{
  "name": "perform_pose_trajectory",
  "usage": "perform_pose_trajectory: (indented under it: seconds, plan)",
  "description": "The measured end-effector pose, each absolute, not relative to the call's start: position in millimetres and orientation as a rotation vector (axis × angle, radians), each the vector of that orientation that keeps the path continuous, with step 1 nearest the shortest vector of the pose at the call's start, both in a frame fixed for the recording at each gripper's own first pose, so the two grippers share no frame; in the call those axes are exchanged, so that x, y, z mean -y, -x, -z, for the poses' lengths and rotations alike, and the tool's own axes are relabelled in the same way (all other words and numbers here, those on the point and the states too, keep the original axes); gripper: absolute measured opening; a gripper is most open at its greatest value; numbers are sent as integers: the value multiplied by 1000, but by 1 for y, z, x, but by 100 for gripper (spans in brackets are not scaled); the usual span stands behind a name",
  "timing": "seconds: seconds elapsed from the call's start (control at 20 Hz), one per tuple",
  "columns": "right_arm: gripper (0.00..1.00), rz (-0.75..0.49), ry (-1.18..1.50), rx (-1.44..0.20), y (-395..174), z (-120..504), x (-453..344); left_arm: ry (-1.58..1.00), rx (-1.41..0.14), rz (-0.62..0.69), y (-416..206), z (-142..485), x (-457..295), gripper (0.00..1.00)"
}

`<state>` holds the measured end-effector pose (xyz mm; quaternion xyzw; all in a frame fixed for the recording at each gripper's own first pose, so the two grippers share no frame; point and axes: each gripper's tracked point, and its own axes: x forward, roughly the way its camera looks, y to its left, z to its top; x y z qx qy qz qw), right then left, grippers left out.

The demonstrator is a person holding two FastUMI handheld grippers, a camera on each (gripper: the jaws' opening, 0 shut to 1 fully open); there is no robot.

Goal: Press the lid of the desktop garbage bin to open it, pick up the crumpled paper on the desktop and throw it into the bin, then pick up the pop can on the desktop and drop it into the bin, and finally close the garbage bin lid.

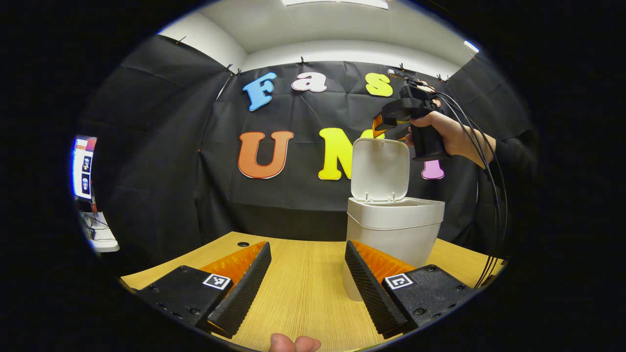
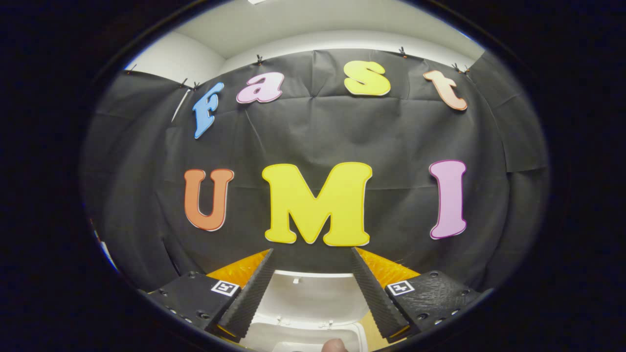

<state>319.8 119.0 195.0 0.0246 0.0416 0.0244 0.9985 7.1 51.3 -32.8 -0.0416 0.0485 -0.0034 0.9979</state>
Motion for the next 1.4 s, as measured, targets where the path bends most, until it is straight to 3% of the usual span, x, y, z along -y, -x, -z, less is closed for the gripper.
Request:
perform_pose_trajectory:
  seconds: [0.75,1.4]
  plan:
    - [95,-137,-76,-152,-273,-177,-120,47,-82,36,-2,31,-27,98]
    - [94,-206,-51,-235,-191,-100,-128,48,-56,74,6,21,-4,98]
